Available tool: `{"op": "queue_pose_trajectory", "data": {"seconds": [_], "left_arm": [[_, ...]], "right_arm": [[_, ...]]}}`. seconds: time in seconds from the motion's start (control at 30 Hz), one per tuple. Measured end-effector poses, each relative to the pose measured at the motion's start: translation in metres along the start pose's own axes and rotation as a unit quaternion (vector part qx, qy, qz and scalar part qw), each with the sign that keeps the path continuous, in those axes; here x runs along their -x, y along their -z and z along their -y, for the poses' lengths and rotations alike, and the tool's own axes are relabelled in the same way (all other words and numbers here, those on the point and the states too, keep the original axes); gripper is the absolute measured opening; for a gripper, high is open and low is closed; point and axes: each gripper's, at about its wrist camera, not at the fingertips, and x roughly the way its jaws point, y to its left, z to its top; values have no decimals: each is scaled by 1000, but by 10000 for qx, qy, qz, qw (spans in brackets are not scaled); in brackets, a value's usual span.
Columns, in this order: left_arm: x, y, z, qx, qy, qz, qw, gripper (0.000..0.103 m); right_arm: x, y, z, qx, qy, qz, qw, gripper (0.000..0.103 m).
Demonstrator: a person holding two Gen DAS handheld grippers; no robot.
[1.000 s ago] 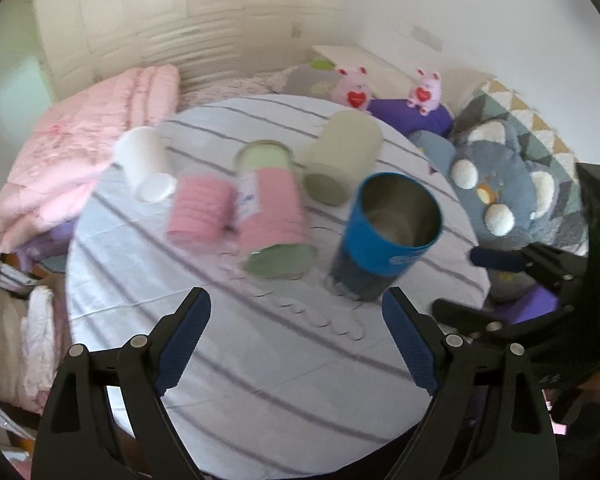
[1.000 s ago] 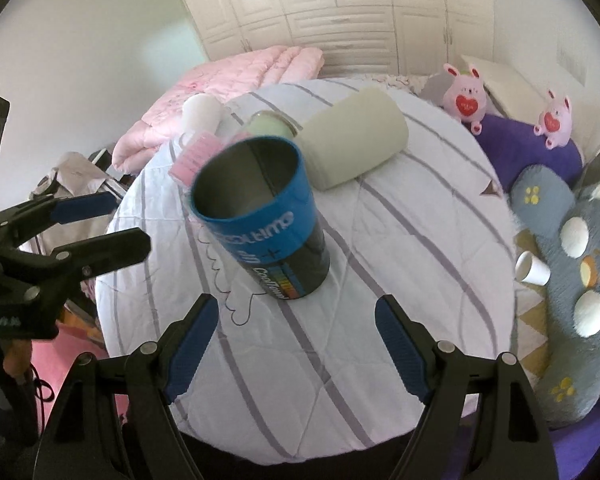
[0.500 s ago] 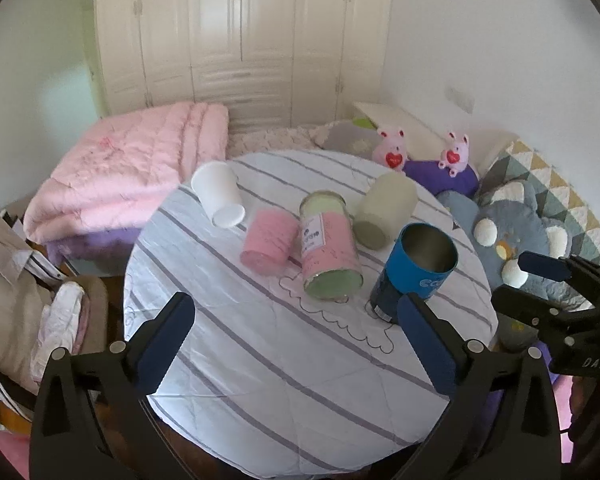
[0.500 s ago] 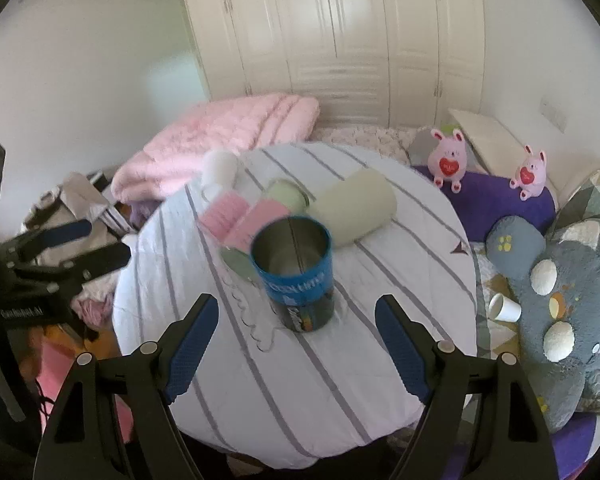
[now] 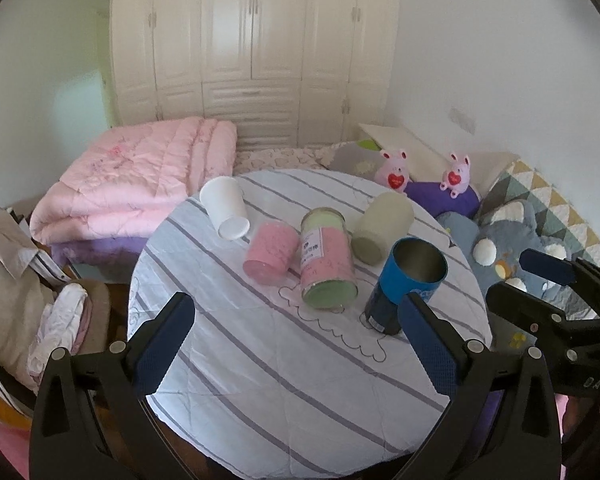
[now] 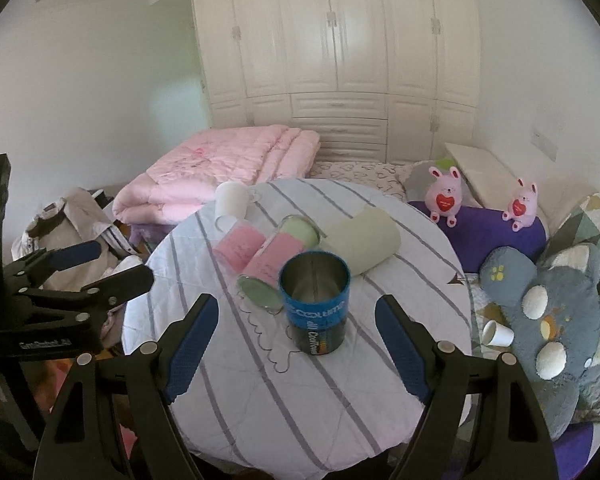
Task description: Flip cup upright
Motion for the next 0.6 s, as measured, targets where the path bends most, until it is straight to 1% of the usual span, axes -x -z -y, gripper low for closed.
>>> {"op": "queue_pose_trajectory", "data": {"seconds": [0.13, 0.2, 0.27, 0.37, 0.6], "left_arm": [[10, 0, 6, -53, -5, 478, 9988, 103], [11, -1, 8, -100, -19, 582, 9983, 103], [9, -2, 12, -209, -56, 570, 9981, 103], [2, -1, 13, -276, -71, 473, 9985, 103], [-4, -2, 8, -205, -69, 430, 9988, 103]], "right_arm": [[4, 0, -3, 100, 85, 290, 9995, 82], [6, 1, -4, 145, 147, 492, 9986, 82], [5, 1, -4, 172, 229, 586, 9979, 82], [3, 1, -6, 185, 203, 581, 9979, 82], [-4, 0, -11, 291, 227, 583, 9976, 82]]}}
